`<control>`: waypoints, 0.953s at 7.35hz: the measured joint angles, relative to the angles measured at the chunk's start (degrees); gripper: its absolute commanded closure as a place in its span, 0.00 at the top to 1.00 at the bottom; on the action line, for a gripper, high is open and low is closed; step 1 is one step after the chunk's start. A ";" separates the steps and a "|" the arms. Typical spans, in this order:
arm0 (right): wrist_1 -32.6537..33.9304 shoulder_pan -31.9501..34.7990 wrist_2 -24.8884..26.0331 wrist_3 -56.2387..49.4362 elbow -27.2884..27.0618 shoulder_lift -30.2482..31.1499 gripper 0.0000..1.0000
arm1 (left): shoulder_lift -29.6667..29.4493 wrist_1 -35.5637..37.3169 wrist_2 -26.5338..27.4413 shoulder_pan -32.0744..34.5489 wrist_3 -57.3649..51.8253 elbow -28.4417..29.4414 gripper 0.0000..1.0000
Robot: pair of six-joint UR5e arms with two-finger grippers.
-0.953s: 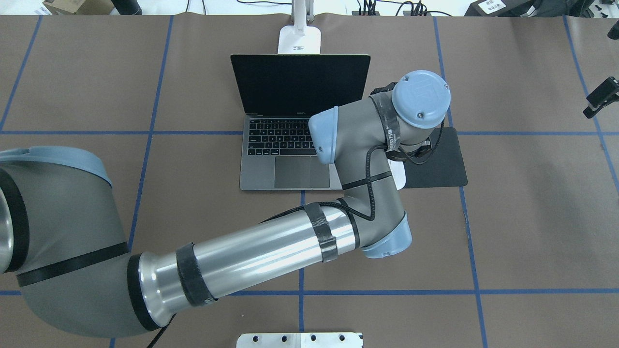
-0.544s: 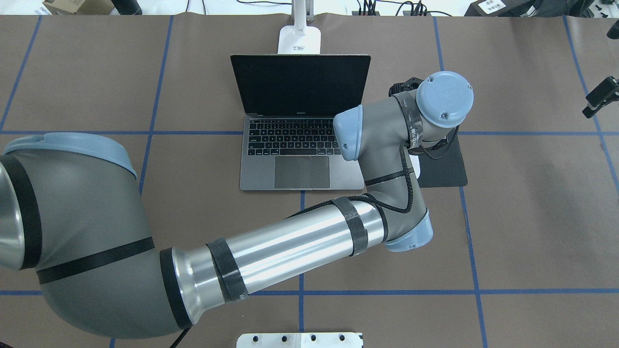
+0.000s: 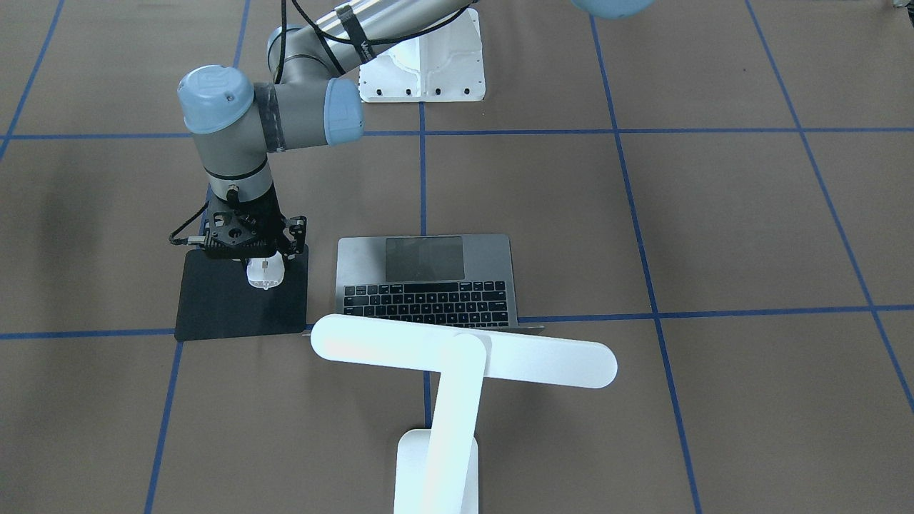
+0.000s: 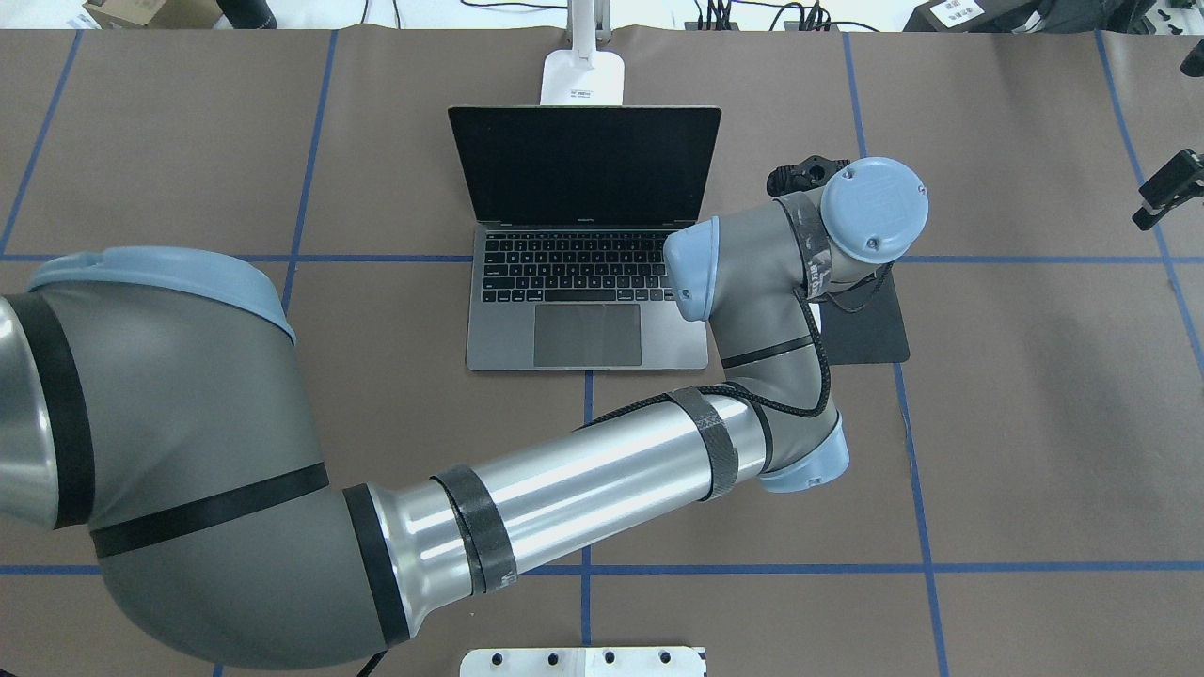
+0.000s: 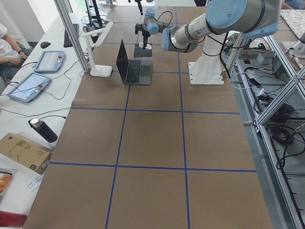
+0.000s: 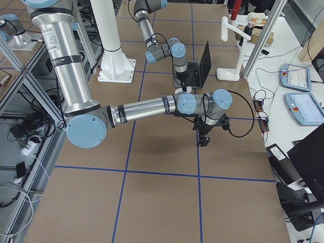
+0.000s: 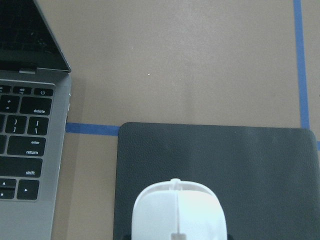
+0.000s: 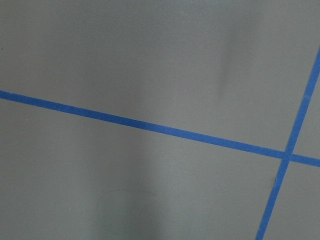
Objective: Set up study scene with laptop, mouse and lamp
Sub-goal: 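Lower the white mouse onto the black mouse pad with the left gripper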
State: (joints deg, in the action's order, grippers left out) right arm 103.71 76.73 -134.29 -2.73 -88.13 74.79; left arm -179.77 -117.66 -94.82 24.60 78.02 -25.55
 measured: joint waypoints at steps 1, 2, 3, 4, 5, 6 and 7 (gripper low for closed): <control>0.00 0.00 0.00 0.00 0.03 -0.01 0.98 | -0.06 -2.10 1.28 -0.27 0.01 1.33 0.57; 0.00 0.00 0.00 0.00 0.04 -0.05 0.98 | -0.08 -3.45 2.21 -0.42 0.02 2.02 0.58; 0.00 0.00 0.00 0.00 0.06 -0.07 0.98 | -0.07 -4.33 3.11 -0.54 0.03 2.39 0.62; 0.00 0.00 0.00 0.00 0.06 -0.08 0.98 | -0.06 -4.94 3.98 -0.70 0.03 2.81 0.62; 0.00 0.00 0.00 0.00 0.06 -0.08 0.98 | -0.06 -5.51 4.79 -0.89 0.03 3.22 0.62; 0.00 0.00 0.00 0.00 0.06 -0.09 0.98 | -0.05 -5.86 5.52 -1.16 0.03 3.49 0.66; 0.00 0.00 0.00 -0.02 0.09 -0.07 0.98 | -0.02 -6.06 5.92 -1.42 0.03 3.60 0.69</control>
State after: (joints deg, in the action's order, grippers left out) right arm 103.71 76.73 -134.30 -2.74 -88.04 74.72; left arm -179.80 -123.71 -88.90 23.18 78.05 -21.95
